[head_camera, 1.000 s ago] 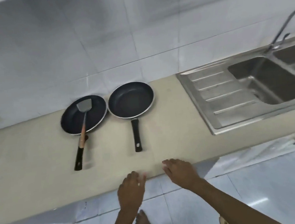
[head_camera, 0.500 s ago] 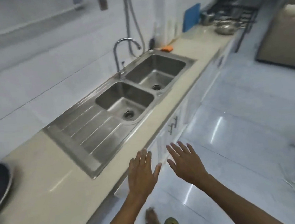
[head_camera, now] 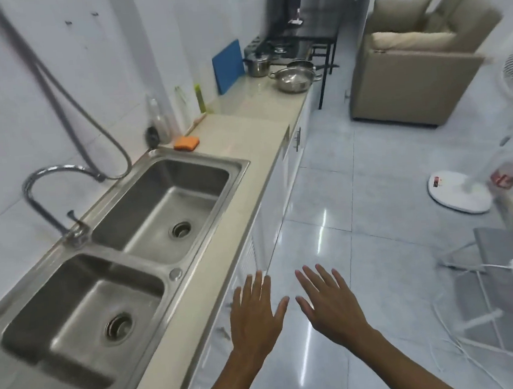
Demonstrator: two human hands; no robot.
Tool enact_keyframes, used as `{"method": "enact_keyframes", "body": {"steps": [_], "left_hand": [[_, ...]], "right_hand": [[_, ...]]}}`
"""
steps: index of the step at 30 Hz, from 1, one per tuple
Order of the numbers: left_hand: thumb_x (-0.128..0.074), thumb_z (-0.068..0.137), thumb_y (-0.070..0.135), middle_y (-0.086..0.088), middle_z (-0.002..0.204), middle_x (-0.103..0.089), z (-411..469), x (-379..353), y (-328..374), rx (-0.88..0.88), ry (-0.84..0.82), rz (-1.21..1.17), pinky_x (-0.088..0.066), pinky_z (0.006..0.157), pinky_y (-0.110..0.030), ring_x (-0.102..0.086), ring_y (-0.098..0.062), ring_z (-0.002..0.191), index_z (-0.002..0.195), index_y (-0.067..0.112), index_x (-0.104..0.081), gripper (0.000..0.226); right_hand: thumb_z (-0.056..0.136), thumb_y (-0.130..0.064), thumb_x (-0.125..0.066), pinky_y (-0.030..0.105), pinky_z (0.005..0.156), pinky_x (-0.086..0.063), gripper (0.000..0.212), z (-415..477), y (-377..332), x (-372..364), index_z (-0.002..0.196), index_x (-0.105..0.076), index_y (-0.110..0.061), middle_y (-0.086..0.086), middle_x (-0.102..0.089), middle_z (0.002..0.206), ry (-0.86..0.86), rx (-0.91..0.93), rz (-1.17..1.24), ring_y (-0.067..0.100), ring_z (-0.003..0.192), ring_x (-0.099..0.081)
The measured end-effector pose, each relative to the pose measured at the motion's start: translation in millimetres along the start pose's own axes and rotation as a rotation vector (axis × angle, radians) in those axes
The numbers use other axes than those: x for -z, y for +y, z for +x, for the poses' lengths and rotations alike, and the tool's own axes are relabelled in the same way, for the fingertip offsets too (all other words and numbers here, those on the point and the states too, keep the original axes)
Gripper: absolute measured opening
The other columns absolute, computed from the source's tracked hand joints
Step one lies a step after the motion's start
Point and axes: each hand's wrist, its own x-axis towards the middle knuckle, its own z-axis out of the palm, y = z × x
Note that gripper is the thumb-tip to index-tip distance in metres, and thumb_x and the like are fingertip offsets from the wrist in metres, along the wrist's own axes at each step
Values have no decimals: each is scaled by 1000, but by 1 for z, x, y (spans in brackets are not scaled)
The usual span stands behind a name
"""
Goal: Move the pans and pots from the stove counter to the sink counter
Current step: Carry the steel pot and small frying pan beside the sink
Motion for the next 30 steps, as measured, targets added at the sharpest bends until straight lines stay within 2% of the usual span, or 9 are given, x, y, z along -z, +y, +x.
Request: {"method": "enact_keyframes", "body": {"steps": [5,9,11,16,21,26,30], "left_hand": [[-5,90,74,0,168,-18,137,-2,23,-20,-15,29,-5,126,-40,-10,-17,156,158,23,-25,87],[-6,90,75,1,167,-17,245,-15,46,-18,-8,67,-6,126,-43,-12,-19,155,158,25,-25,87],[-4,90,75,2,168,-14,305,-23,61,3,-16,86,-7,127,-43,-9,-18,156,159,26,-22,87],[-17,96,69,1,168,-19,448,-38,118,54,-36,78,-13,126,-42,-14,-17,155,158,23,-26,77],[-21,98,67,-2,166,-24,583,-42,170,54,-39,54,-14,126,-42,-19,-19,154,156,19,-32,77],[-4,91,73,-3,167,-22,715,-49,208,34,-5,4,-18,126,-46,-18,-22,155,157,20,-30,88],[-19,98,68,-3,167,-24,827,-65,232,10,-9,3,-12,126,-44,-19,-21,155,157,20,-31,77]], "right_hand": [[102,-55,-15,53,112,-38,68,103,68,23,144,-54,-17,6,-56,147,54,-23,38,31,137,-50],[101,-54,-23,52,113,-36,64,194,131,29,145,-53,-18,5,-55,148,52,-20,58,30,138,-49],[101,-55,-20,52,113,-36,66,247,170,33,144,-53,-18,5,-55,148,46,-10,58,30,139,-49],[100,-56,-11,53,116,-33,72,375,277,66,147,-50,-18,7,-51,152,59,13,56,32,142,-44],[104,-49,-30,53,119,-30,60,490,369,101,151,-42,-14,9,-45,156,37,57,38,33,146,-36],[102,-50,-27,53,117,-33,62,599,440,120,149,-46,-14,10,-49,153,44,60,22,33,144,-41],[101,-49,-25,54,114,-38,63,689,499,133,145,-52,-13,11,-53,149,70,41,15,35,140,-46]]}}
